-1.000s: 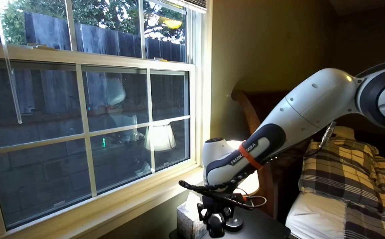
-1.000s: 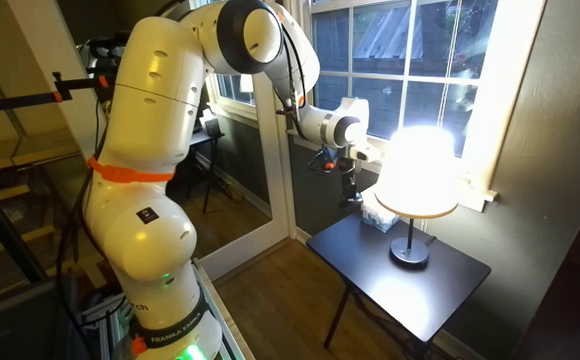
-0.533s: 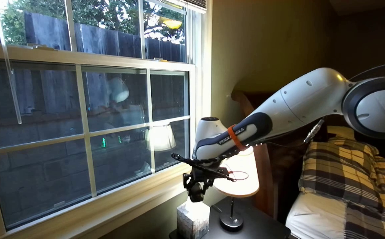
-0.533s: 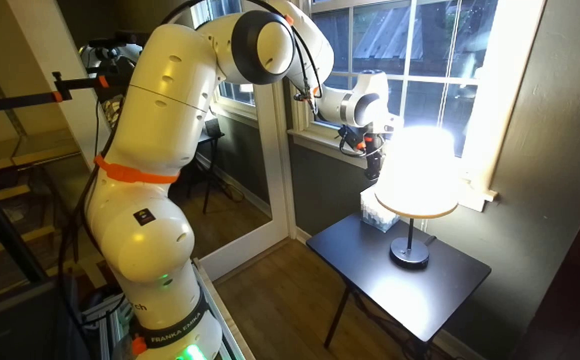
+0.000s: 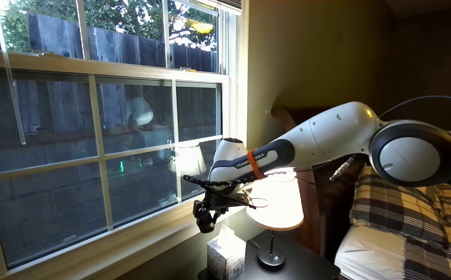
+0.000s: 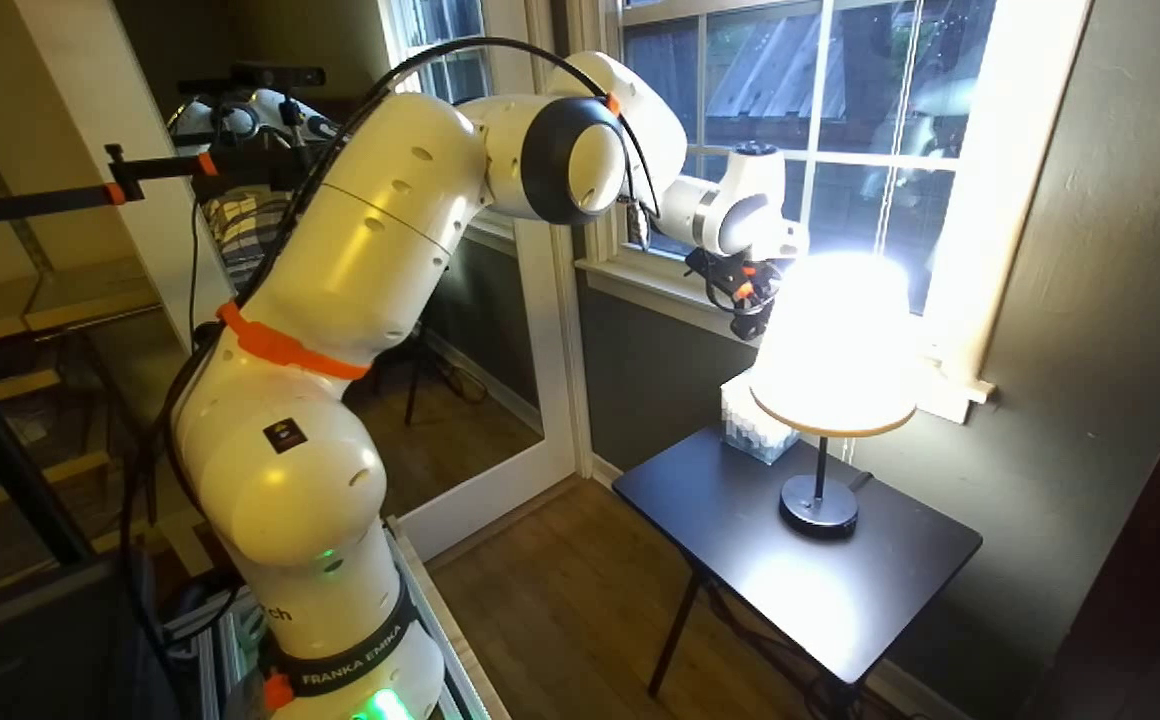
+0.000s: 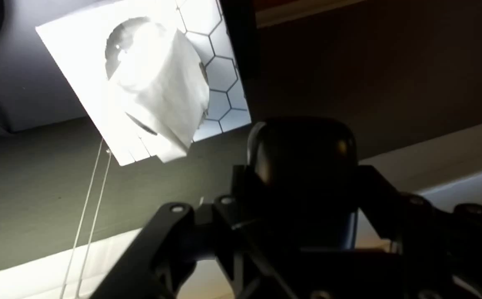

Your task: Put the black object on the window seal

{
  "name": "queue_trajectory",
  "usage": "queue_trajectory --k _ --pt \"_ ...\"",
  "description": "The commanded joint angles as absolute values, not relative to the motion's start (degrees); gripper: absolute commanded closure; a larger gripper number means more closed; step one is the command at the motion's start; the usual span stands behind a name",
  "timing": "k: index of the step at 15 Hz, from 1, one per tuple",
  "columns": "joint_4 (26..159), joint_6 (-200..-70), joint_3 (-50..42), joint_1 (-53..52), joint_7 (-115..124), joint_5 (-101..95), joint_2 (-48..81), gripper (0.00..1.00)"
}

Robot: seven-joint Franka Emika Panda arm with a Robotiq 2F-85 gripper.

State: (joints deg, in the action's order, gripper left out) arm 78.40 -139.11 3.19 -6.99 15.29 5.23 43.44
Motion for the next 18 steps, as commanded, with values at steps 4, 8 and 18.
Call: queue_trajectory --k 4,8,18 --pt "61.22 -136.11 3.39 -5.35 16.64 8.83 53.36 0.57" --pt "54.26 -136.45 3.10 -5.54 20.51 10.36 57.83 0.57" --pt "45.19 -137.91 2.88 -5.98 29.32 12.16 65.48 0.57"
